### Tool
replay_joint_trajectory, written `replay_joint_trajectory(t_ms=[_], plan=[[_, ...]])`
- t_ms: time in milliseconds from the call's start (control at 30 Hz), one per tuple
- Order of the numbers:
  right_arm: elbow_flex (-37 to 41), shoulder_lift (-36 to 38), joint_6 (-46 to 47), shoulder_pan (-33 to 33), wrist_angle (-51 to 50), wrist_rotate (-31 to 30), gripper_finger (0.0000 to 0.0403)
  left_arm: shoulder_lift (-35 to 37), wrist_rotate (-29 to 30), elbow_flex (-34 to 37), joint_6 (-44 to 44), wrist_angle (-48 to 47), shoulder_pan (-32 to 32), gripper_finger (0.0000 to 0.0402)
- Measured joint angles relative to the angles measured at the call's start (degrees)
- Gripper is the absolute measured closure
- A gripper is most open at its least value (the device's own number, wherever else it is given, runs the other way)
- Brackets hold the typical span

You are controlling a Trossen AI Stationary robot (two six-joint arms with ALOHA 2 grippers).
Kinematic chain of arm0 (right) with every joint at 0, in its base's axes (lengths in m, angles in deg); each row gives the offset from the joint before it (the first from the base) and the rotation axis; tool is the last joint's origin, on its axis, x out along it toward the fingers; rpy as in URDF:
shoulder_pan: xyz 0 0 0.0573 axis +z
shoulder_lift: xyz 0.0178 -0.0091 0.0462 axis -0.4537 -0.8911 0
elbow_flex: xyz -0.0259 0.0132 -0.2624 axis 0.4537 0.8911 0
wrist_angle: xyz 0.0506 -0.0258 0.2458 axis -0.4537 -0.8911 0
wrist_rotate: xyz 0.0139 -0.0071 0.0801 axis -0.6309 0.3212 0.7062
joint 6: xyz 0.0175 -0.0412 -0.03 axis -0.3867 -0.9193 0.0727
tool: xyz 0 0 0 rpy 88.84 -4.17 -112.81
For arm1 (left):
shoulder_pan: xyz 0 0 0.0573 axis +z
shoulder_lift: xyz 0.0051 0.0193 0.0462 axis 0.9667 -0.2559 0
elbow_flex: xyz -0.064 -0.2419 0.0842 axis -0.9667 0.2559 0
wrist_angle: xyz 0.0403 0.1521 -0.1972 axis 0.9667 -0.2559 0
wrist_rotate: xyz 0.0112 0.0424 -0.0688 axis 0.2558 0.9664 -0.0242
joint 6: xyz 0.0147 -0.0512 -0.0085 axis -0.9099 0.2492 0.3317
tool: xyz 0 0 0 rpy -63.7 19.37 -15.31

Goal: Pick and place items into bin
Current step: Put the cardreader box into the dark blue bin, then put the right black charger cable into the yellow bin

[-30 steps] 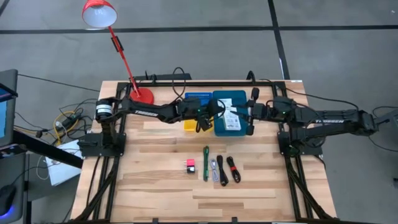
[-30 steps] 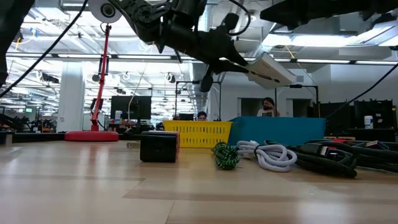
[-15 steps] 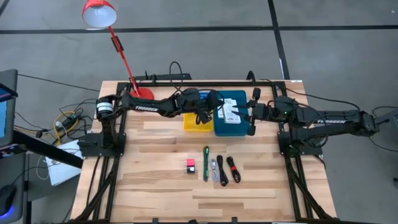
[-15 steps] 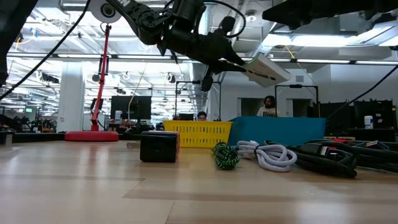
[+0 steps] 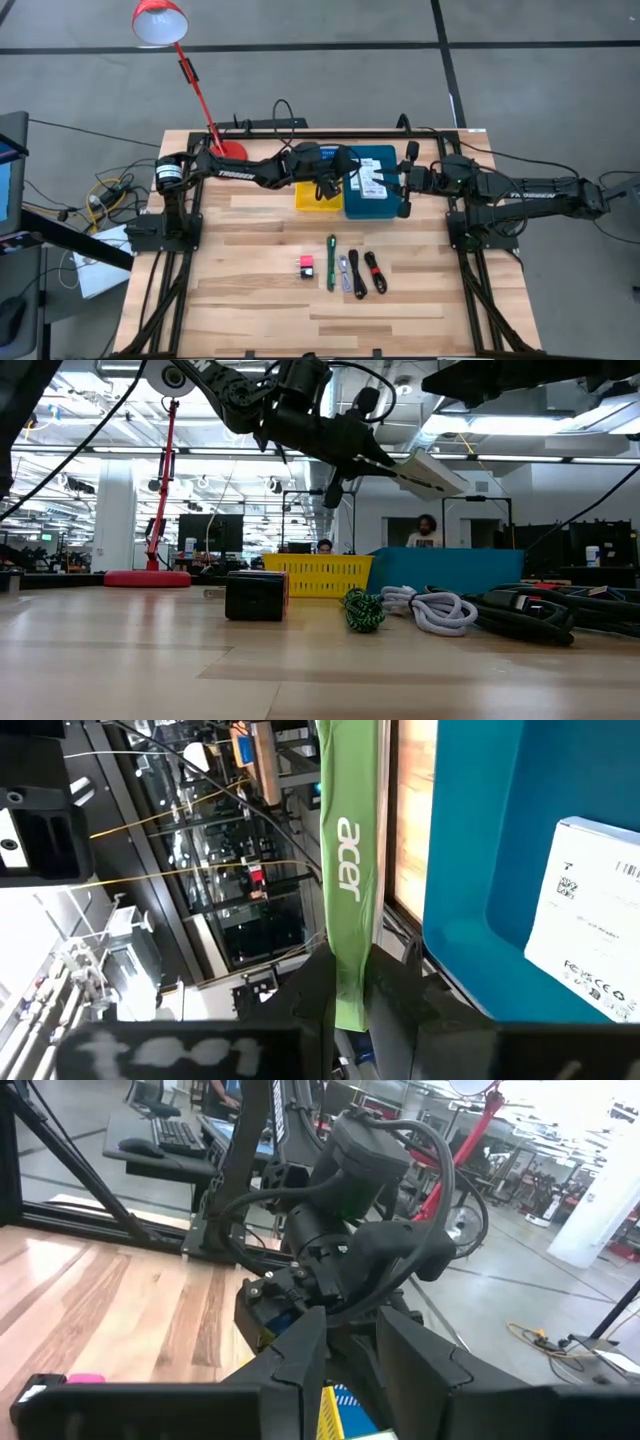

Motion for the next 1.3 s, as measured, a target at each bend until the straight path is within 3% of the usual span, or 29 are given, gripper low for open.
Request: replay_joint_trajectory(t_ms=[133,467,700,867,1067,1167,1300], plan=[[0.00,0.00,0.02,0.00,0.00,0.00,0.0316,0.00,0.13,0.00,0.04,1.26,0.00,0.0357],[0.00,-0.02,1.01,0.00,-0.09,0.00,0.0316,0.02,1.37,0.00,0.35,2.26,0.00,0.0263],[0.00,-0.04,1.44,0.00,-0.54,0.02,0.0316,0.02,3.93,0.02,0.35,2.26,-0.19,0.0247],[0.00,-0.04,1.46,0.00,-1.58,0.02,0.0316,0.02,13.37,0.02,0.26,2.75,-1.83,0.0247],[0.00,-0.04,1.50,0.02,-5.02,0.42,0.0316,0.04,36.60,0.02,3.91,2.87,-5.32,0.0246],[0.00,-0.05,3.25,0.02,-8.23,0.42,0.0316,0.71,44.84,0.11,10.74,1.84,-7.45,0.0246],[0.00,-0.07,7.66,0.02,-12.62,0.44,0.0316,5.10,47.15,0.11,26.70,-4.08,-10.22,0.0246]])
